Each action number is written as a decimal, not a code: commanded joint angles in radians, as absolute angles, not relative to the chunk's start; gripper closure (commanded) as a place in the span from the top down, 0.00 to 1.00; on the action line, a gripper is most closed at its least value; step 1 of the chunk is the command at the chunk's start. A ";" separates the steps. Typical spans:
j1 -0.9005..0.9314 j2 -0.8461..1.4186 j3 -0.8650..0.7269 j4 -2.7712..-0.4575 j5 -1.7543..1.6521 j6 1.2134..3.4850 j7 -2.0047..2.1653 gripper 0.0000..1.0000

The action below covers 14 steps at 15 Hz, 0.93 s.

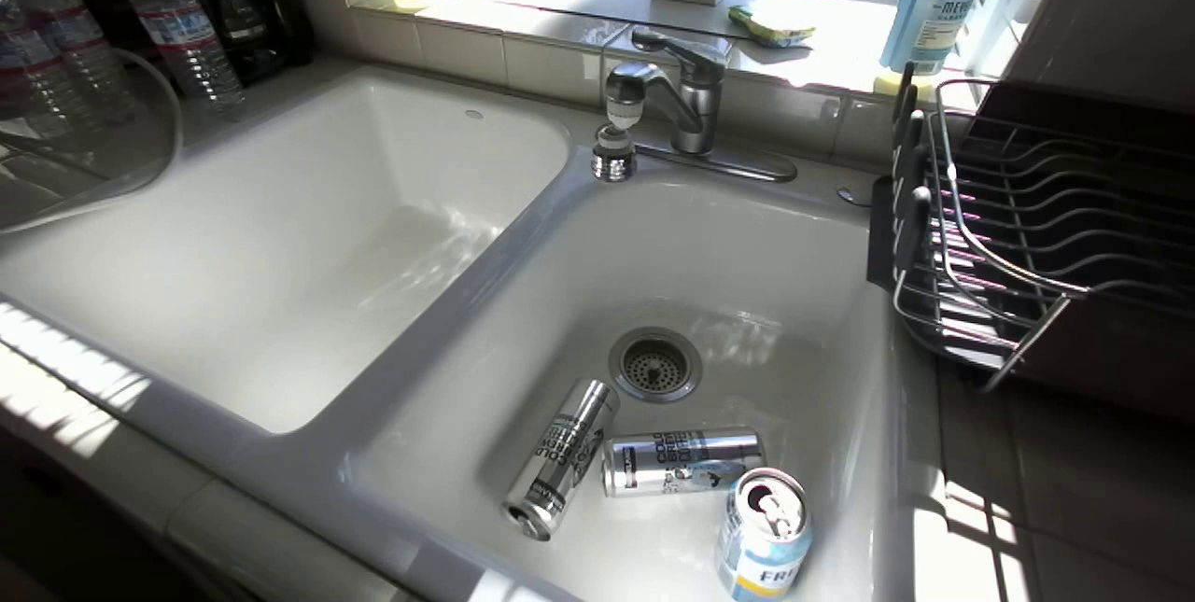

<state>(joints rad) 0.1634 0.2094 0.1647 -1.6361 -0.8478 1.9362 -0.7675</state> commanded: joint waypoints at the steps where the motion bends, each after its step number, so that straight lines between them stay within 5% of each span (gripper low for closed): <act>1: 0.194 0.293 0.162 -1.528 -0.921 1.859 -0.844 0.32; 3: 0.204 0.321 0.158 -1.502 -0.965 1.862 -0.851 0.32; 4: 0.186 0.278 0.163 -1.554 -0.920 1.892 -0.831 0.57; 11: 0.193 0.311 0.161 -1.517 -0.943 1.893 -0.842 0.57; 12: 0.193 0.311 0.161 -1.517 -0.943 1.893 -0.843 0.32; 14: 0.203 0.338 0.159 -1.491 -0.968 1.866 -0.886 0.32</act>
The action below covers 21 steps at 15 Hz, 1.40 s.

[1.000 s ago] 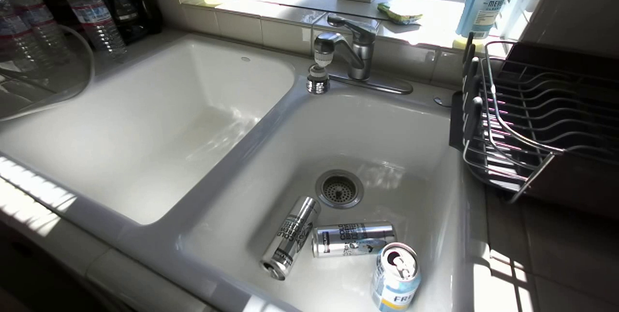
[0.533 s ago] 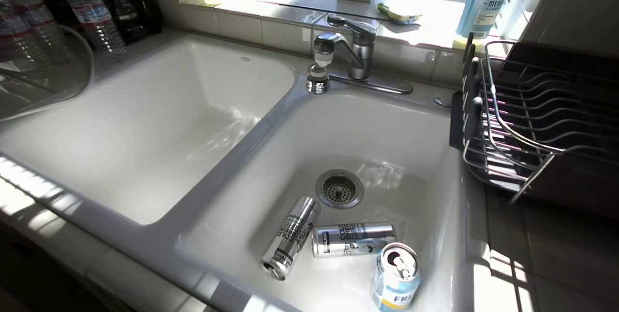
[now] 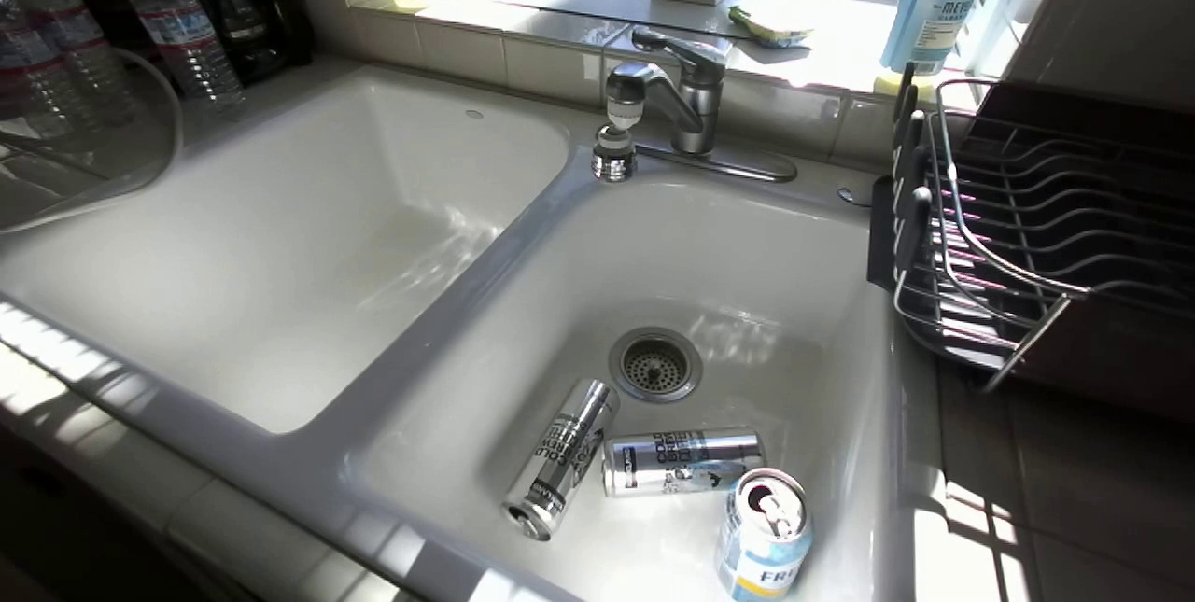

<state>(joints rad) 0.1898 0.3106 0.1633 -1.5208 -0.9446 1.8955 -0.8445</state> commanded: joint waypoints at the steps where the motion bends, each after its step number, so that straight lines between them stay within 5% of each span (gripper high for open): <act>1: 0.204 0.346 0.159 -1.486 -0.971 1.863 -0.914 0.32; 21: 0.269 0.549 0.129 -1.363 -1.353 1.839 -1.216 0.32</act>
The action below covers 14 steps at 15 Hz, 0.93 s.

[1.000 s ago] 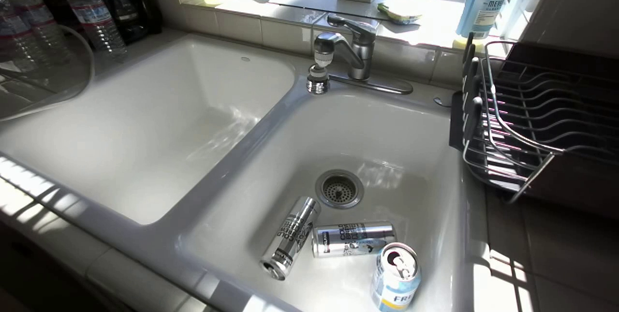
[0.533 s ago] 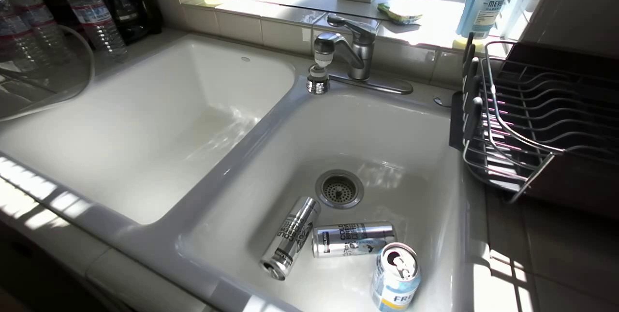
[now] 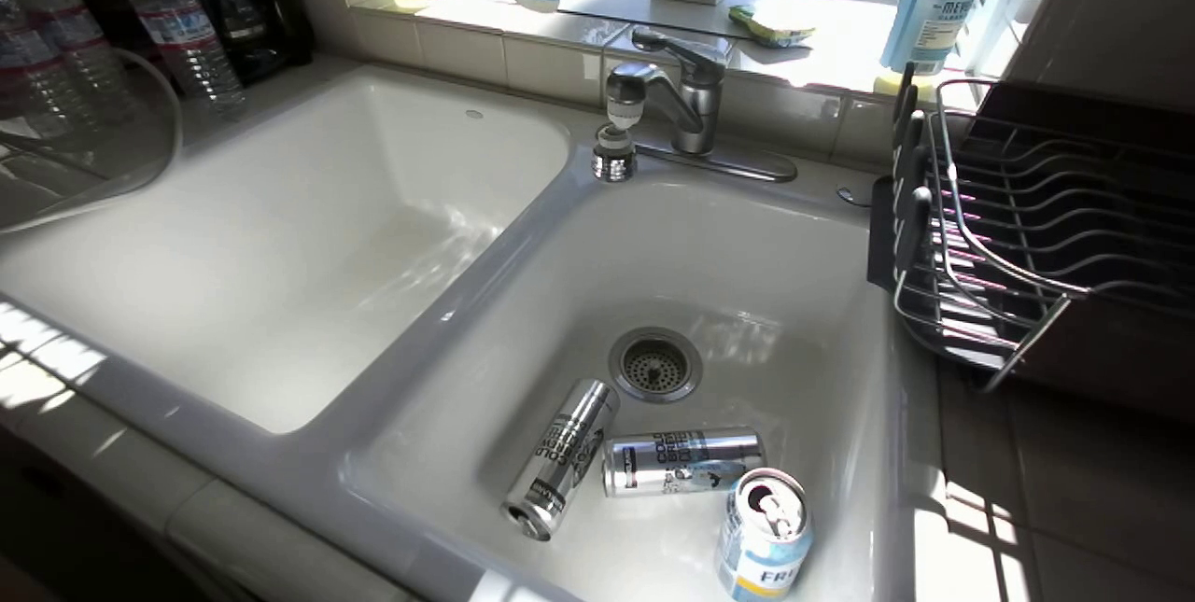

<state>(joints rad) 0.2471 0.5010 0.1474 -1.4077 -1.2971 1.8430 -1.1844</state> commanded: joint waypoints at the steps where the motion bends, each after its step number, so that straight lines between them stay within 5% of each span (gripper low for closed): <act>1: 0.272 0.560 0.126 -1.358 -1.370 1.839 -1.217 0.32; 14: 0.299 0.670 0.106 -1.279 -1.503 1.845 -1.219 0.32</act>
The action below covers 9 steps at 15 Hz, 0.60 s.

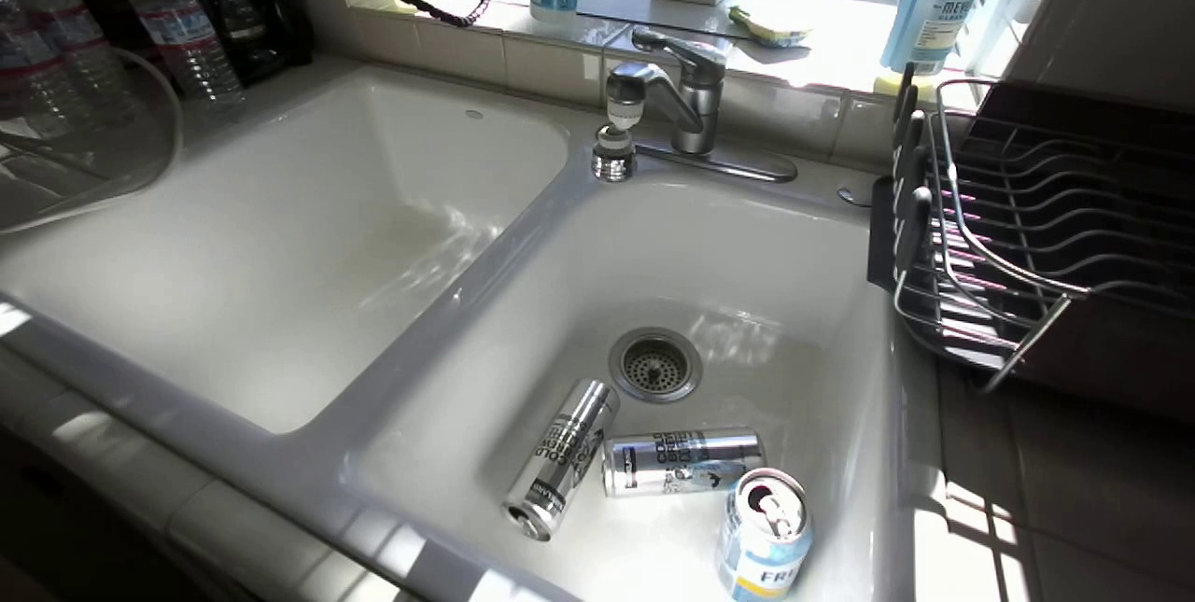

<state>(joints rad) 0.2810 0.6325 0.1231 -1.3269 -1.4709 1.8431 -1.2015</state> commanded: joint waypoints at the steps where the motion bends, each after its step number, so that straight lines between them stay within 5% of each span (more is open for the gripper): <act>1: 0.301 0.677 0.104 -1.271 -1.508 1.843 -1.220 0.32; 9: 0.308 0.724 0.097 -1.224 -1.516 1.853 -1.252 0.32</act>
<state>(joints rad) 0.2937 0.6870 0.1133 -1.2703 -1.4917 1.8434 -1.2288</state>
